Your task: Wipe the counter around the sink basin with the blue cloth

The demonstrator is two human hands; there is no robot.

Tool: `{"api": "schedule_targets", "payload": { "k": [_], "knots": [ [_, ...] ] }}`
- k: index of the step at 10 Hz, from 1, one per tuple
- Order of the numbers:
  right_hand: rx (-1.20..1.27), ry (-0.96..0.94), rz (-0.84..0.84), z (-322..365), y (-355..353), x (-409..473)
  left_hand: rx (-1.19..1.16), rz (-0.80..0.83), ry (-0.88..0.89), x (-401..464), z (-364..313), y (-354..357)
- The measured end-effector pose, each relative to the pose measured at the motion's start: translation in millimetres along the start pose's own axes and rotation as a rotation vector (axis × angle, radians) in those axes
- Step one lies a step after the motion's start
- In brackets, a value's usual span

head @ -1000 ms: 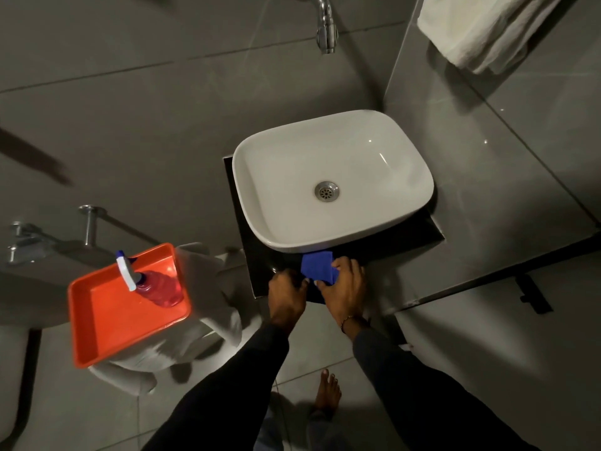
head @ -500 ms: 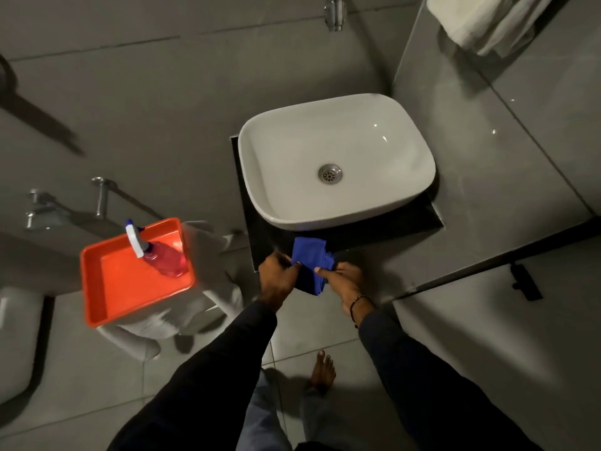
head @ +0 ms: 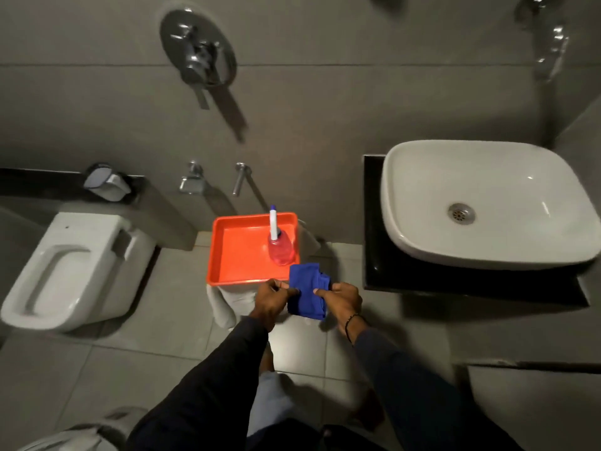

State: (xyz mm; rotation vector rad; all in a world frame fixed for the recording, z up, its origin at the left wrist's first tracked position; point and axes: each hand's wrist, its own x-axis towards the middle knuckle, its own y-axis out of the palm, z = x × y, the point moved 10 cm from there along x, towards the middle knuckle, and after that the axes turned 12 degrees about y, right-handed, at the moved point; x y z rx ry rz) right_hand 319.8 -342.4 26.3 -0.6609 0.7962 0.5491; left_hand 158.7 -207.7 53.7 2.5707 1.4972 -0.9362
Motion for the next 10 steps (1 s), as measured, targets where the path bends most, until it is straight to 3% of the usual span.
{"api": "schedule_targets", "payload": {
  "k": [1,4,6,8,10],
  "knots": [
    [-0.036,0.004,0.038,27,91,-7,0.004,-0.069,-0.036,38,13,-79],
    [-0.085,0.070,-0.020,78,233,10,0.113,-0.167,-0.118,151,39,-200],
    [-0.183,0.080,-0.105,98,268,56,0.218,-0.052,-0.147,221,57,-193],
    [-0.314,0.059,-0.012,96,293,78,0.352,0.199,-0.145,238,74,-165],
    [-0.218,0.114,-0.020,87,263,63,0.523,0.196,0.074,215,39,-167]
  ]
}}
